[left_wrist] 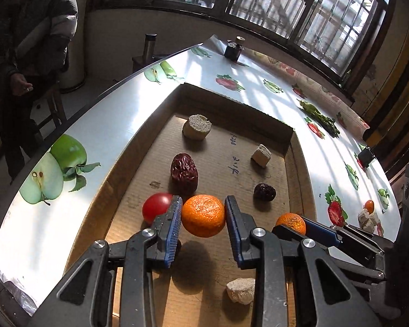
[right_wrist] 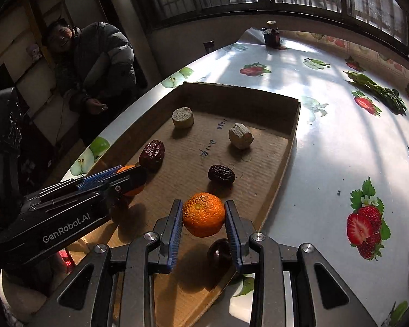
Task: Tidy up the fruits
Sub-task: 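Carry both oranges into the cardboard box and open both grippers, then move both open grippers back toward the bread cubes and rice cakes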
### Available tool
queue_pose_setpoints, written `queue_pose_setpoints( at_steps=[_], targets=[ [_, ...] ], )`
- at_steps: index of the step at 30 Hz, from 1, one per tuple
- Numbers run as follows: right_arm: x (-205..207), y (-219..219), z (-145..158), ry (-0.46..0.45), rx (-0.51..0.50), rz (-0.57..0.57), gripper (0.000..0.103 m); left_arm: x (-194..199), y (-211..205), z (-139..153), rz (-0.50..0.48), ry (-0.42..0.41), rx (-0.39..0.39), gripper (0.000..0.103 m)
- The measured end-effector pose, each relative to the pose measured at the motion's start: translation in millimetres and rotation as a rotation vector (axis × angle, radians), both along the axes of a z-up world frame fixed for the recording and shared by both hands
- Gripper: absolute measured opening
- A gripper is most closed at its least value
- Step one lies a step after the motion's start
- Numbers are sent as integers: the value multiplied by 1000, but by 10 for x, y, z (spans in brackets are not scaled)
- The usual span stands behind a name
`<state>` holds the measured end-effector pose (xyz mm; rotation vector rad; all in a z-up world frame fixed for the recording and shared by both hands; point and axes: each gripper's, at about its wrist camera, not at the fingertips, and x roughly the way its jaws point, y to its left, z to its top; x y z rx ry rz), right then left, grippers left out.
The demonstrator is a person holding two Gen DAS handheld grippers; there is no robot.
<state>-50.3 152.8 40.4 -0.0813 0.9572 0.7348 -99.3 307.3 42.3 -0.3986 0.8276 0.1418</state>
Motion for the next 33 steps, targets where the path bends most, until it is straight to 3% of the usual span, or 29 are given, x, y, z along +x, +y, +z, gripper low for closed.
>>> queue_pose_setpoints(
  at_steps=[5, 8, 12, 17, 22, 33],
  targets=[
    [-38, -3, -3, 3, 32, 3, 36, -78, 50, 82, 24, -31, -26, 32],
    [-65, -28, 36, -7, 44, -8, 51, -161, 42, 198, 34, -70, -19, 44],
    [-124, -89, 132, -29, 52, -28, 53, -254, -27, 367, 56, -99, 51, 53],
    [-205, -288, 275, -52, 80, -75, 53, -341, -187, 537, 112, -102, 202, 69],
    [-279, -513, 371, -69, 93, -126, 57, -391, -361, 633, 105, -118, 300, 72],
    [-413, -1055, 412, -86, 84, -214, 57, -431, -717, 721, 17, -133, 344, 73]
  ],
)
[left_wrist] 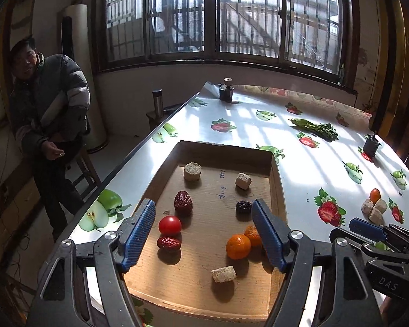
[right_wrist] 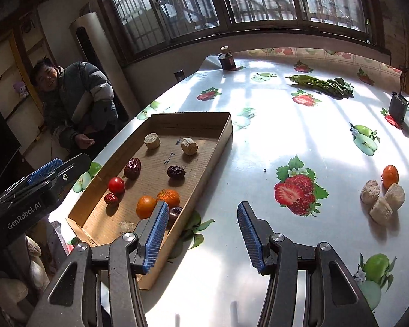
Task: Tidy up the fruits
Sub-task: 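Move both open grippers back toward the bread cubes and rice cakes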
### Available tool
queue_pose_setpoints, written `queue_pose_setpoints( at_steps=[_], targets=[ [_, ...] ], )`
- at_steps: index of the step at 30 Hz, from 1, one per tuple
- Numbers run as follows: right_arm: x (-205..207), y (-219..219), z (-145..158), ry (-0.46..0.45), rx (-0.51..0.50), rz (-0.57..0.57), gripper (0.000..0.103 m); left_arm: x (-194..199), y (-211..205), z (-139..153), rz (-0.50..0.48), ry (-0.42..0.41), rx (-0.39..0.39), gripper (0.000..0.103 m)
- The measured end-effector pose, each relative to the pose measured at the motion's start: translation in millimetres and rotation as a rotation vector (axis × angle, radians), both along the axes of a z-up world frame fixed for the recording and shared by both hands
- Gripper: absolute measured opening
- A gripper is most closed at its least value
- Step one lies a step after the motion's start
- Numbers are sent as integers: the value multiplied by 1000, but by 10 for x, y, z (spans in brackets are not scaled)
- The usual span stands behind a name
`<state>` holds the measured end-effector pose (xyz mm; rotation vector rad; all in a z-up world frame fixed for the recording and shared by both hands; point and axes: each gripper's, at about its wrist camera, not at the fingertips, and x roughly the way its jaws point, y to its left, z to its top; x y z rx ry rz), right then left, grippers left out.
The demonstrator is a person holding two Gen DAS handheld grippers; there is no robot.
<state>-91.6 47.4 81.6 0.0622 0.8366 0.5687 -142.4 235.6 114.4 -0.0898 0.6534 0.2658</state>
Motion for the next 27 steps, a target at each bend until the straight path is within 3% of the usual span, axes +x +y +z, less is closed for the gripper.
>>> queue_pose_setpoints(
  at_steps=[5, 16, 21, 27],
  targets=[
    [37, -464, 11, -11, -13, -86, 57, 28, -114, -11, -51, 14, -31, 73],
    [340, -1998, 9, 28, -56, -429, 57, 257, -596, -192, -198, 84, -116, 74],
    [515, -2016, -204, 96, -67, -399, 57, 370, -935, -312, -282, 138, -134, 74],
    [719, -1687, -496, 133, -118, -344, 57, 453, -1111, -362, -301, 164, -111, 74]
  ],
)
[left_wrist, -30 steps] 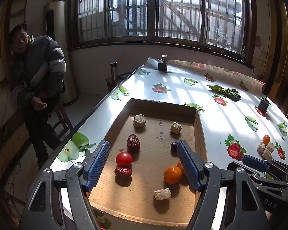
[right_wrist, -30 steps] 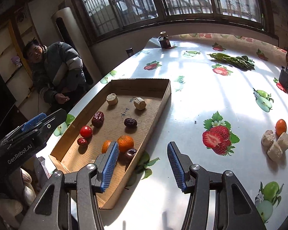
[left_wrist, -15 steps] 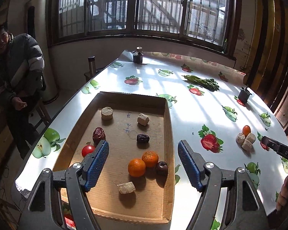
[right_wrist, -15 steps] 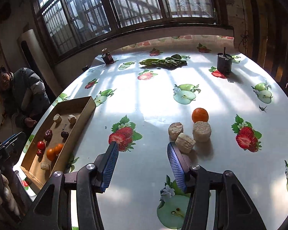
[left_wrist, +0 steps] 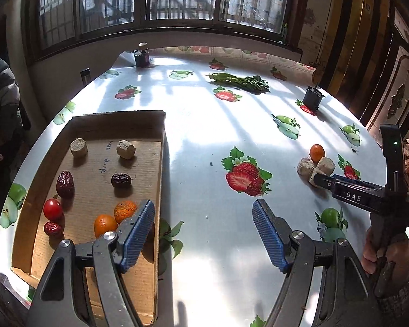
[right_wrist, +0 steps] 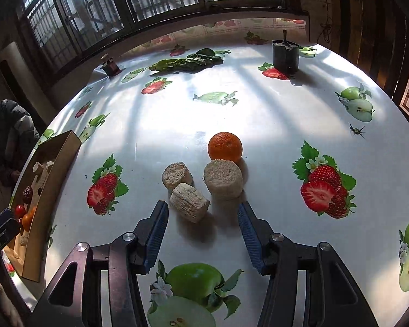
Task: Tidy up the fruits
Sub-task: 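Move both open grippers back toward the bread cubes and rice cakes, then grasp a rice cake with the left gripper while the right grasps a bread cube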
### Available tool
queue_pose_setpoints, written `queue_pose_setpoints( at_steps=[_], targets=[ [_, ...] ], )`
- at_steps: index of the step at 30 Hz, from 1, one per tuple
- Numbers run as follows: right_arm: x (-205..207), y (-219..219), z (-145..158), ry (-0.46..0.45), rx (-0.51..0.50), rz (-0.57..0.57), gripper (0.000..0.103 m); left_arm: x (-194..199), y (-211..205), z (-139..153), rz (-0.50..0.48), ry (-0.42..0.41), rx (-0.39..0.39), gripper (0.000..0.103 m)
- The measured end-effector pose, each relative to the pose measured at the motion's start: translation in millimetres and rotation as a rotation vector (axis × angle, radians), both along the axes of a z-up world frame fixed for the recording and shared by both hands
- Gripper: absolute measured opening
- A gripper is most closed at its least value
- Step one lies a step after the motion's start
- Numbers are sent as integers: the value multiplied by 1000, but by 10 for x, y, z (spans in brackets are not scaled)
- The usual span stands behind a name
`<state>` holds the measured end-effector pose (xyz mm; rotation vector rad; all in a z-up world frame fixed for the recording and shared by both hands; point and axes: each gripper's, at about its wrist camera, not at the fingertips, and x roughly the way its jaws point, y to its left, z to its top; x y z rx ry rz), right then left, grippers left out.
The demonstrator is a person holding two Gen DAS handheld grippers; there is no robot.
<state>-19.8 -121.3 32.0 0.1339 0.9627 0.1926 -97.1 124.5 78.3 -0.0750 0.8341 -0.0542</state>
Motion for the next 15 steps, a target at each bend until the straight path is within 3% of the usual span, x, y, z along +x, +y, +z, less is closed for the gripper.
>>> queue_pose_setpoints(
  at_steps=[4, 5, 6, 15],
  targets=[
    [70, 141, -109, -10, -45, 13, 56, 114, -32, 5, -1, 8, -21, 74],
    [64, 153, -109, -22, -58, 12, 50, 157, -59, -1, -9, 13, -29, 74],
    [56, 154, -111, -21, -54, 14, 37, 204, -96, -12, -21, 18, -43, 74],
    [-209, -281, -61, -33, 8, -63, 37, 712, -909, -277, -209, 97, -63, 74]
  ],
)
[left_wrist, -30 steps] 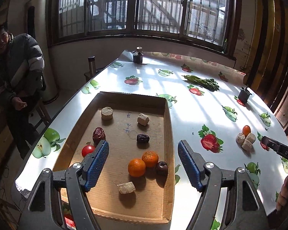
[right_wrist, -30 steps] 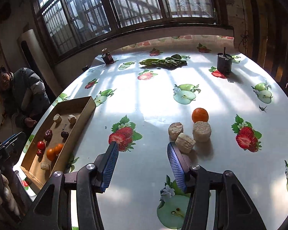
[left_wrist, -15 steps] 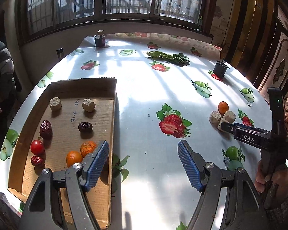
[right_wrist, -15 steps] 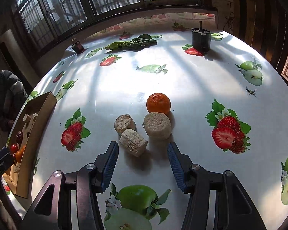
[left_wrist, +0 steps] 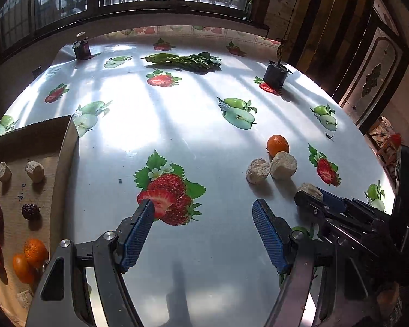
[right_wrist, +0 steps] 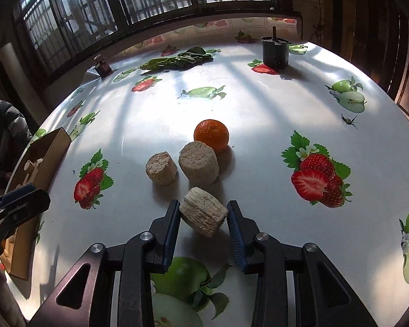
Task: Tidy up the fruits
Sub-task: 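Grasp a rice cake with the left gripper while the right grasps a bread cube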
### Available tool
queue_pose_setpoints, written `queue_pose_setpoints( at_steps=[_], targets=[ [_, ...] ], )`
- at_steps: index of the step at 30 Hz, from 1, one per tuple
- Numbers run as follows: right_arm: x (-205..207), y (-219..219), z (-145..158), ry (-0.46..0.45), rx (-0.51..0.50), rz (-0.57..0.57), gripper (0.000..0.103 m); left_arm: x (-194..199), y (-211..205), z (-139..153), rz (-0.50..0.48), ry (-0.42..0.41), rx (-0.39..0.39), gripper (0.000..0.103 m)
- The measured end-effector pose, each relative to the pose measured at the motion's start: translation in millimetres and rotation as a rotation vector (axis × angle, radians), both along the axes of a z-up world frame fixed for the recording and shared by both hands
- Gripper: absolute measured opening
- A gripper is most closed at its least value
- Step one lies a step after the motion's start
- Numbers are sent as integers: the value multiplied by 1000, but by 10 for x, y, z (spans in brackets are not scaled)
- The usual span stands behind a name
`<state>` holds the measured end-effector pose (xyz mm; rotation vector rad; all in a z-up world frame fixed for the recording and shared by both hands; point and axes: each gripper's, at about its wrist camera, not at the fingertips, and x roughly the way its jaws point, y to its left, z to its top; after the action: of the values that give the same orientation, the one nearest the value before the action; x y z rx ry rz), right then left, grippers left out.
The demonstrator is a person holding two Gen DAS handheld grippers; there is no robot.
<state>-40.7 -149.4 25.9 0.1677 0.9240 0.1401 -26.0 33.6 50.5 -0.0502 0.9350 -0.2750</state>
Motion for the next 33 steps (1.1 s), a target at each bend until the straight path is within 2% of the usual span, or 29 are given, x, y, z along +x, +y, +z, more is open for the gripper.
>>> queue_pose_setpoints(
  at_steps=[5, 12, 17, 19, 22, 28, 29, 31, 33],
  targets=[
    [-8, -208, -49, -12, 57, -47, 37, 272, -423, -182, -101, 8, 14, 73],
    [-5, -261, -57, -20, 104, -73, 38, 450, -559, -282, -152, -20, -36, 72],
    [-1, -229, -60, -20, 105, -63, 38, 465, -627, -330, -206, -26, -83, 54],
    [2, -220, -62, -21, 99, -60, 38, 448, -630, -314, -220, -36, -94, 35],
    [2, -212, -61, -22, 98, -59, 38, 424, -629, -312, -219, -45, -83, 25],
    [-3, -176, -59, -25, 79, -51, 38, 373, -573, -312, -226, -46, -88, 26],
    [-2, -176, -60, -25, 80, -49, 38, 381, -576, -324, -227, -40, -87, 28],
    [0, -174, -61, -25, 79, -49, 38, 419, -590, -382, -219, -19, -75, 46],
    [0, -174, -61, -25, 79, -50, 38, 434, -602, -396, -220, -22, -63, 47]
  ],
)
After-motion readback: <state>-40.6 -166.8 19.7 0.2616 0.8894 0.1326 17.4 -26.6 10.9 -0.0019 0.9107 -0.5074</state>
